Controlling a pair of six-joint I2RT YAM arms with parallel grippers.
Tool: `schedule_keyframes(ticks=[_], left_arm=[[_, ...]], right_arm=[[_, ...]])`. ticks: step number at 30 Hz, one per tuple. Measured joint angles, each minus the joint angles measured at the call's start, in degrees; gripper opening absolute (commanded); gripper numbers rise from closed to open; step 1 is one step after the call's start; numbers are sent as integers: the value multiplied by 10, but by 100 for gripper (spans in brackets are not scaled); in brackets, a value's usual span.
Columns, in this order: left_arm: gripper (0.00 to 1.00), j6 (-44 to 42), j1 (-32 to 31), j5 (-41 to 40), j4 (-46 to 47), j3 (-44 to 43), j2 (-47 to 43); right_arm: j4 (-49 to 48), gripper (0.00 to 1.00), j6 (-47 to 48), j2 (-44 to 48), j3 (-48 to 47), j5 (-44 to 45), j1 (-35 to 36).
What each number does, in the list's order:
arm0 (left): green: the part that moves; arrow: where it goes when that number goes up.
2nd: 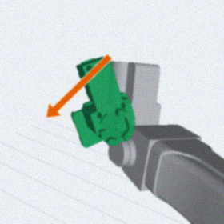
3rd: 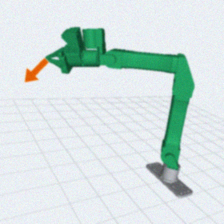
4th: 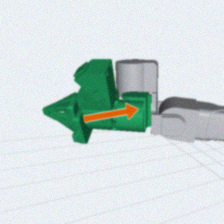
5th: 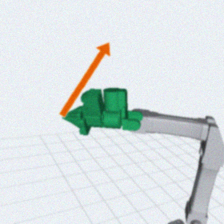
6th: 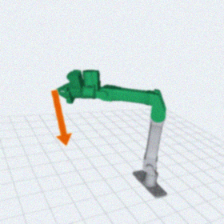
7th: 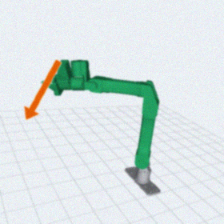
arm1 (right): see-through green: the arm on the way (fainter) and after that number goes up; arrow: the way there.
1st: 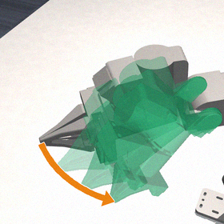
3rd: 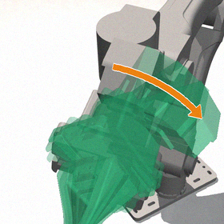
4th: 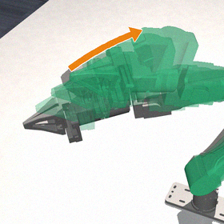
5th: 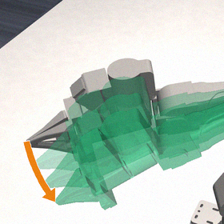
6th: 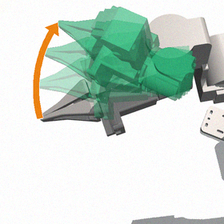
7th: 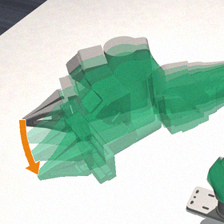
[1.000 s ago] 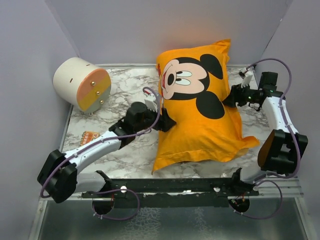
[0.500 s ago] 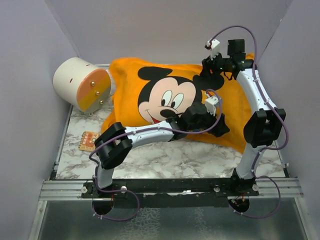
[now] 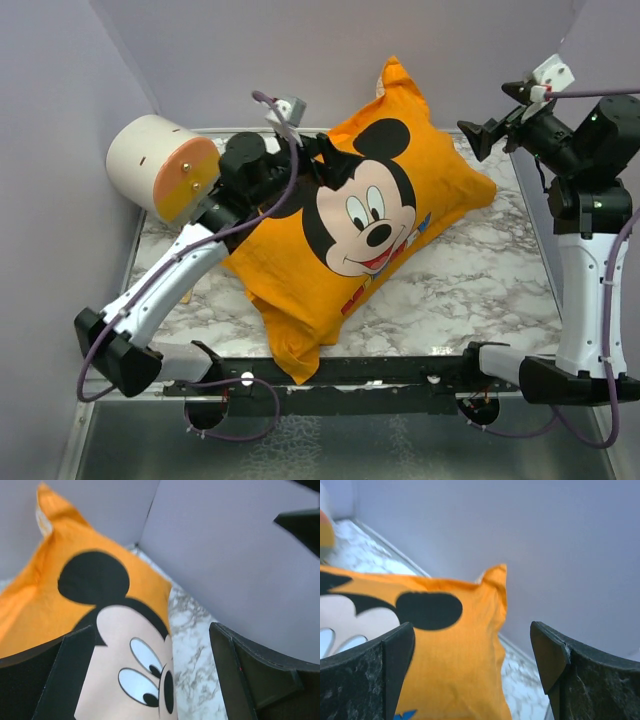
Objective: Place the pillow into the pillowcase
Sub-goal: Turn over the pillow at the center of the board.
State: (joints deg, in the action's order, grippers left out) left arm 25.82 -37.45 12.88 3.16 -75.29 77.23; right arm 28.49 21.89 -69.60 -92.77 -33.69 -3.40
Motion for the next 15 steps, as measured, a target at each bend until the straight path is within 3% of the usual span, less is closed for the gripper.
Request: schedule_keyframes(ticks=[5, 15], left_arm=[[99, -22, 12, 8, -51, -80, -71], [99, -50, 12, 17, -151, -128, -121]], right_arm=[[-15, 100, -130, 5, -63, -67, -1], [52, 100, -205, -13, -149, -64, -1]])
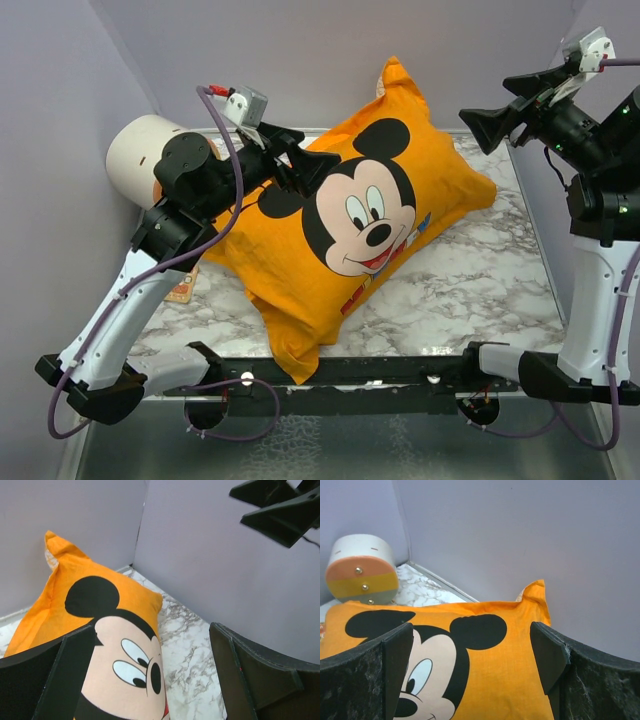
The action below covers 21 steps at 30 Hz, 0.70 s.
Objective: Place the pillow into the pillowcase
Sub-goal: Turn over the pillow at the center of the board, then reset both arms
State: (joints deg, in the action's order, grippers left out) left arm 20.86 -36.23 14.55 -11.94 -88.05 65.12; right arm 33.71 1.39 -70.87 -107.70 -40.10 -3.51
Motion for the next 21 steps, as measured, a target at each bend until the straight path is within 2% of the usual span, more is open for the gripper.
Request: schedule_keyframes(ticks=[8, 14, 21], left_arm=[[99, -13, 0, -27, -62, 5, -29], [99, -20, 0, -37, -66, 5, -49], [99, -10, 29, -4, -59, 5, 10]], right_arm=[[27, 100, -42, 6, -37, 16, 0], [43, 100, -48, 5, -37, 17, 0], [46, 100, -42, 7, -21, 16, 0]])
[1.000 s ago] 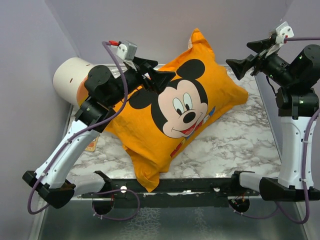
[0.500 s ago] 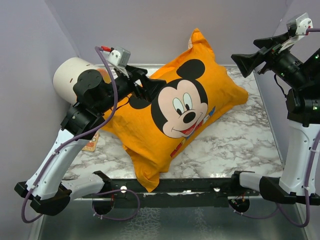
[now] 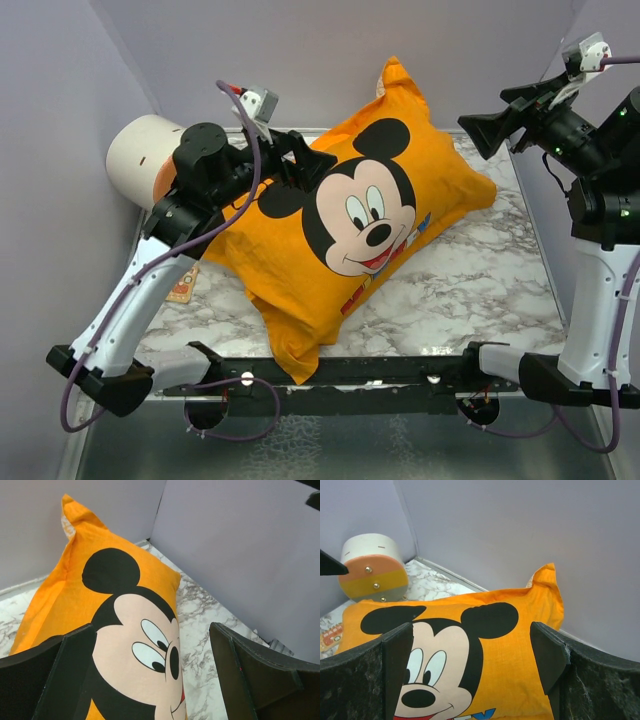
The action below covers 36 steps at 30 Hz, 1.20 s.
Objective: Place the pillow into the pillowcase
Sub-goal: Reset both arms
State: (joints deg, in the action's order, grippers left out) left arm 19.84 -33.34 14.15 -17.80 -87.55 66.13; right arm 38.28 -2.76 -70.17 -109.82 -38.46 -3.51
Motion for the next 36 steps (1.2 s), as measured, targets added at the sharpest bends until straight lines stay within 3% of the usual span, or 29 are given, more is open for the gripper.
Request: schedule_keyframes(ticks=[14, 36], left_arm=[[99, 29, 52, 83, 21, 15, 41], [99, 73, 88, 130, 58, -7, 55]], right_arm=[[10, 100, 16, 20, 61, 9, 0], [14, 100, -1, 30, 39, 50, 0]])
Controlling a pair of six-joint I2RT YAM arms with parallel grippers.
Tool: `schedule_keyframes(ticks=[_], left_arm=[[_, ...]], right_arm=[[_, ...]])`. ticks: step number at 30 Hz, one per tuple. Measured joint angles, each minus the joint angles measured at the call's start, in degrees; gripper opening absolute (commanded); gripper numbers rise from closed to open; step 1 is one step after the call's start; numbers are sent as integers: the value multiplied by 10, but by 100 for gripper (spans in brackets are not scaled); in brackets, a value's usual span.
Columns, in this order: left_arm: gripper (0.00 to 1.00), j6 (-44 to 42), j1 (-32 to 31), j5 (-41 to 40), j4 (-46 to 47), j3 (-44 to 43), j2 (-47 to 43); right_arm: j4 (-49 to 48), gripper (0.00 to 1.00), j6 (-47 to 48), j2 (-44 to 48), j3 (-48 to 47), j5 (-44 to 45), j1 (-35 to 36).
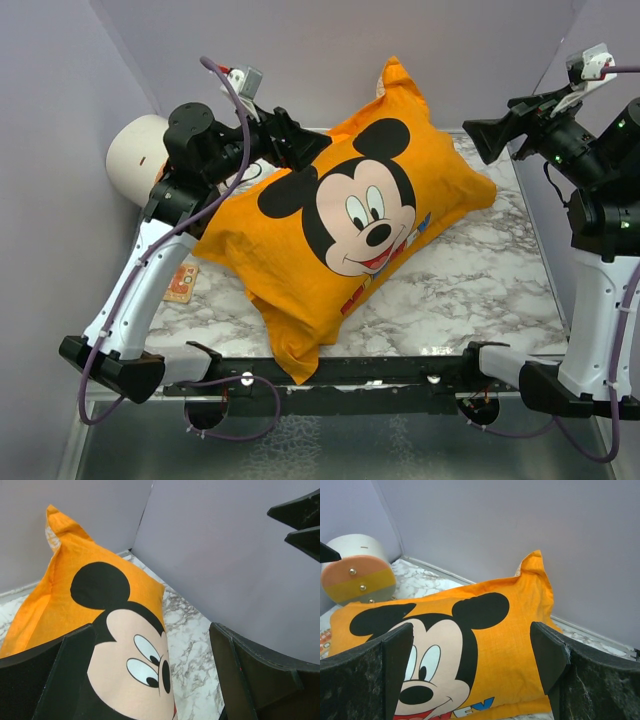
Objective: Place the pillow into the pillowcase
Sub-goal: Reset both arms
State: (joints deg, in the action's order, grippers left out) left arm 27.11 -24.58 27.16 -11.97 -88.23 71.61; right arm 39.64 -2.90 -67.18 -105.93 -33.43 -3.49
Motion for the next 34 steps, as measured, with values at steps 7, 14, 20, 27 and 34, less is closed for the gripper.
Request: schedule_keyframes(ticks=[7, 14, 20, 27, 34], left_arm=[[99, -1, 3, 5, -1, -75, 24], [99, -1, 5, 23, 0, -162, 61], [99, -2, 5, 33, -1, -169, 65], [99, -3, 10, 44, -1, -175, 73], [99, -5, 14, 49, -2, -175, 77]], right_arm=[[0, 100, 6, -11, -20, 9, 0], [3, 100, 10, -24, -44, 9, 0], [3, 100, 0, -37, -76, 14, 0], [3, 100, 1, -37, -79, 20, 0], [4, 100, 2, -37, -79, 28, 0]])
